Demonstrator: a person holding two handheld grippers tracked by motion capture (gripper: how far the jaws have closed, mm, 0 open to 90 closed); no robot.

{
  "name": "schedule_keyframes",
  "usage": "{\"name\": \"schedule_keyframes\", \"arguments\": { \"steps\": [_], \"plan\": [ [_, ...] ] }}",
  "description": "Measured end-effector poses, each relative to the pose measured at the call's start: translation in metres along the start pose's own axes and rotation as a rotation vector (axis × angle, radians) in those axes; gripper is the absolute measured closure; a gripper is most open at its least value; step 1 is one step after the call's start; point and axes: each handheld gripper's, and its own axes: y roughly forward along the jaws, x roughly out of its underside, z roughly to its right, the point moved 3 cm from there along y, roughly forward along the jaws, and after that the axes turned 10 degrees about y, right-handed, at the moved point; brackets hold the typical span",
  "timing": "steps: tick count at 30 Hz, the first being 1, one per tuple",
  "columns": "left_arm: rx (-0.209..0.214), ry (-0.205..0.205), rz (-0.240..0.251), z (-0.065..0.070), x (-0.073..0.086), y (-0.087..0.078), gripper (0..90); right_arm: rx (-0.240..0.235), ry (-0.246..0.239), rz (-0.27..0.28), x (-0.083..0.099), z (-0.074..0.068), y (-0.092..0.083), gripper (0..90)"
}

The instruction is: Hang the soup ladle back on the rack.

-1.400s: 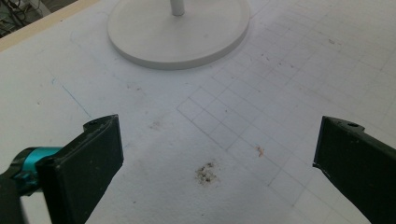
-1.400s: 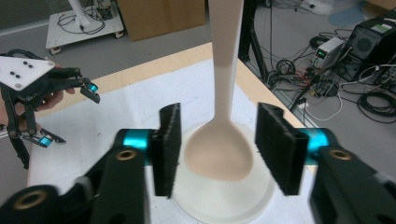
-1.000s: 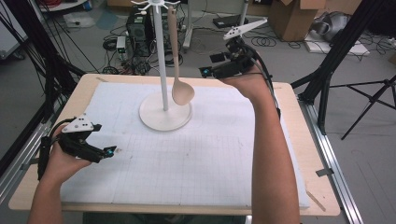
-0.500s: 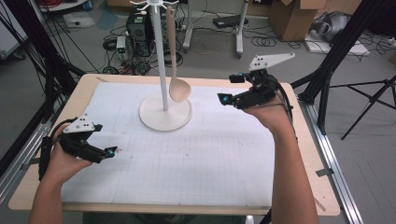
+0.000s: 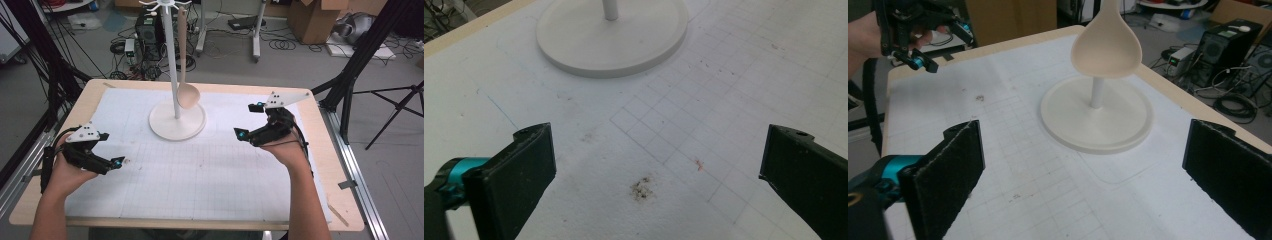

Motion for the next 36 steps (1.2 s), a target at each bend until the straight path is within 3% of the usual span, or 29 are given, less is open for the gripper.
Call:
{"name": "schedule_keyframes", "arguments": {
  "steps": [8,20,27,36],
  "plan": [
    [0.009,0.001,0.013,0.001,-0.001,0.001,1.6,0.019,0.032,0.053,0.047,-0.001,-0.001,0.1],
    [0.012,-0.014,0.026,0.000,0.001,0.003,1.6,0.035,0.039,0.080,0.088,0.001,-0.006,0.2],
    [0.018,-0.016,0.035,-0.001,0.001,0.006,1.7,0.045,0.036,0.078,0.096,0.003,-0.008,0.2],
    [0.021,-0.026,0.066,-0.002,-0.002,0.006,1.6,0.053,0.070,0.082,0.105,0.009,-0.012,0.2]
  ]
}}
